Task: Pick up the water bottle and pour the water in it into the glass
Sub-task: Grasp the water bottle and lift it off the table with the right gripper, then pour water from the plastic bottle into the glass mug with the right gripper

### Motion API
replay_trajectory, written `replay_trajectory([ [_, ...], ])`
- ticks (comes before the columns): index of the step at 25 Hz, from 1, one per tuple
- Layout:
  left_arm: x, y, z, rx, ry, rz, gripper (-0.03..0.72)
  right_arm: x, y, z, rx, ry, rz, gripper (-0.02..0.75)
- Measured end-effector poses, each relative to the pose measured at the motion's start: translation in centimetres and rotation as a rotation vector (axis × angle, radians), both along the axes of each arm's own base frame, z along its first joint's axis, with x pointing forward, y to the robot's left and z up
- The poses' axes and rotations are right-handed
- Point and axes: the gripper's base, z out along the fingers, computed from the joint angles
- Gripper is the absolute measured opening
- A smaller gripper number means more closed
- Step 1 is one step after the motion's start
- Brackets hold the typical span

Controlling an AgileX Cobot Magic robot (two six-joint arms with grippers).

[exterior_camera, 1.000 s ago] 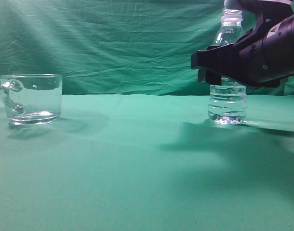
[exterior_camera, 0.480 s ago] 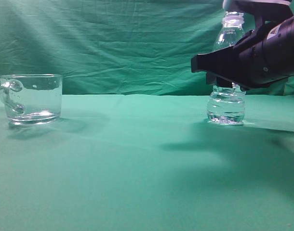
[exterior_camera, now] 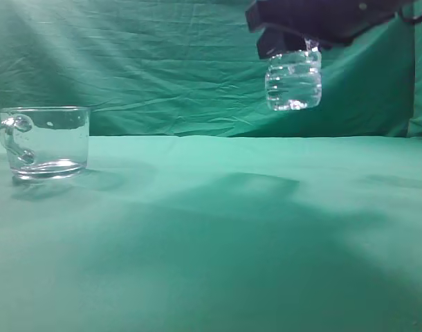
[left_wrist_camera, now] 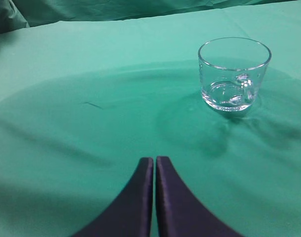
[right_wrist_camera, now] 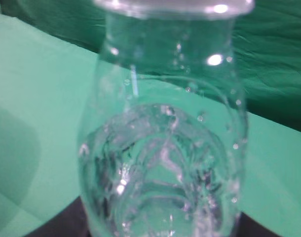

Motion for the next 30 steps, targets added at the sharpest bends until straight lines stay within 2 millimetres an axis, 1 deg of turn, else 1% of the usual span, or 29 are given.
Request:
replay_trajectory([
  [4, 0.0, 0.0, 0.0, 0.000, 0.000, 0.000, 0.000, 1.2, 1.4, 3.2, -0.091, 0.058, 0.081, 0.288],
  [8, 0.0, 0.0, 0.0, 0.000, 0.000, 0.000, 0.000, 2.3, 2.7, 5.4, -0.225, 0.099, 0.154, 0.288],
  [10, 0.0, 0.0, 0.0, 0.000, 0.000, 0.000, 0.000, 2.7, 3.5, 6.0, -0.289, 0.103, 0.187, 0.288],
  [11, 0.0, 0.0, 0.0, 0.000, 0.000, 0.000, 0.000, 3.1, 4.2, 6.4, -0.322, 0.093, 0.209, 0.288],
  [14, 0.0, 0.0, 0.0, 0.000, 0.000, 0.000, 0.000, 3.8, 6.1, 6.4, -0.417, 0.081, 0.270, 0.288],
  [17, 0.0, 0.0, 0.0, 0.000, 0.000, 0.000, 0.000, 4.5, 8.1, 5.7, -0.487, 0.090, 0.320, 0.288],
  [23, 0.0, 0.0, 0.0, 0.000, 0.000, 0.000, 0.000, 6.2, 12.1, 3.5, -0.580, 0.096, 0.400, 0.288],
  [25, 0.0, 0.0, 0.0, 0.000, 0.000, 0.000, 0.000, 6.7, 13.5, 3.1, -0.606, 0.084, 0.423, 0.288],
  [28, 0.0, 0.0, 0.0, 0.000, 0.000, 0.000, 0.000, 7.4, 15.3, 2.3, -0.658, 0.073, 0.449, 0.288],
  [30, 0.0, 0.0, 0.0, 0.000, 0.000, 0.000, 0.000, 8.1, 15.9, 1.6, -0.670, 0.074, 0.451, 0.288],
])
